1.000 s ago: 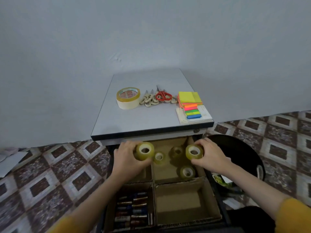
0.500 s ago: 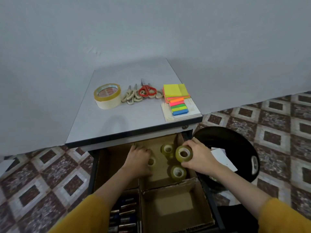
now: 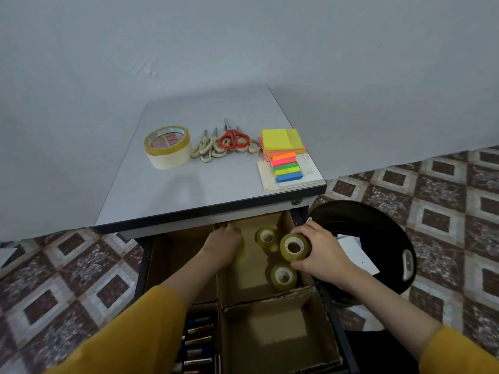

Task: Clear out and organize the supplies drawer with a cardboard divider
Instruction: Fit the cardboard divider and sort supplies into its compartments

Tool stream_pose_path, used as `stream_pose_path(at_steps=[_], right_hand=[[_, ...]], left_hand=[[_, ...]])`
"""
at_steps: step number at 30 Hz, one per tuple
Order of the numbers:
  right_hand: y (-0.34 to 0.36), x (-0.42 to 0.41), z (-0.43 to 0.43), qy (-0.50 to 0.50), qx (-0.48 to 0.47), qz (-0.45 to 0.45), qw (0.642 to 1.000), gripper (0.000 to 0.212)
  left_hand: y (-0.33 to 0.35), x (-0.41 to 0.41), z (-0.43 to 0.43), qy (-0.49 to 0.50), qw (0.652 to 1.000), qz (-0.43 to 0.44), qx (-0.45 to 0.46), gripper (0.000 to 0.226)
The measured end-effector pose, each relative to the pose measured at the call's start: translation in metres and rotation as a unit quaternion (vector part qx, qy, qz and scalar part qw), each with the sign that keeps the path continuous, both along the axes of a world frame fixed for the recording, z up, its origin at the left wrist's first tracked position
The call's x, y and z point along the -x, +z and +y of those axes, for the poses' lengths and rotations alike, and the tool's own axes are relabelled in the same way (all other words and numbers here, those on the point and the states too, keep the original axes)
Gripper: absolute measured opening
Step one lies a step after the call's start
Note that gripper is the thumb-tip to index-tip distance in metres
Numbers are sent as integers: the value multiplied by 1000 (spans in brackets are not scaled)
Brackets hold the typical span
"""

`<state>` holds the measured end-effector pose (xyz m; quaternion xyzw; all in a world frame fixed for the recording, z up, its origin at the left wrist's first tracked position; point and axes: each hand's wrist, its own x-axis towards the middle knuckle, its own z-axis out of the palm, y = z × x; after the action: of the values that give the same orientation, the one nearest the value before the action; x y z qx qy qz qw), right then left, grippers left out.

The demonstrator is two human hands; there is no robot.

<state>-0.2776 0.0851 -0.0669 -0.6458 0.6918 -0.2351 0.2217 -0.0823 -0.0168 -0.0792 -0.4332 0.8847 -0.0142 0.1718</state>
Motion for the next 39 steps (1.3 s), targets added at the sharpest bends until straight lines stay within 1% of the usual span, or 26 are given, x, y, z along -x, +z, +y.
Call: stream_pose_path(at_steps=[4, 9, 15, 23, 26, 29, 31, 34, 36, 39], right_hand=[[0, 0, 0, -1, 7, -2, 1000, 56], [-1, 0, 0, -2, 9, -1, 1000, 57], [-1, 1, 1, -4, 9, -5, 1000, 58], [0, -1, 2, -6, -3, 0, 1000, 60], [4, -2, 3, -2, -16, 15, 1000, 61], [6, -3, 2, -3, -26, 25, 999, 61], [7, -7, -2, -12, -27, 38, 999, 59], [10, -12, -10, -21, -43, 64, 997, 56], [12, -16, -16, -16, -49, 73, 996, 55], [17, -20, -22, -7, -46, 71, 996, 54]], left_hand=[[-2, -1, -2, -1, 1000, 3, 0, 28], [-3, 0, -2, -11, 1000, -15, 17, 21], [-7, 1, -2, -23, 999, -19, 45, 22], [-7, -2, 0, -17, 999, 0, 36, 24], [-1, -6, 4, -8, 999, 50, 17, 31], [8, -20, 20, 17, 989, 147, 12, 42], [7, -34, 41, 59, 972, 226, 13, 53], [-3, -46, 80, 123, 941, 310, -55, 70], [-10, -51, 93, 140, 924, 349, -70, 77], [-13, -51, 93, 147, 917, 366, -63, 80]])
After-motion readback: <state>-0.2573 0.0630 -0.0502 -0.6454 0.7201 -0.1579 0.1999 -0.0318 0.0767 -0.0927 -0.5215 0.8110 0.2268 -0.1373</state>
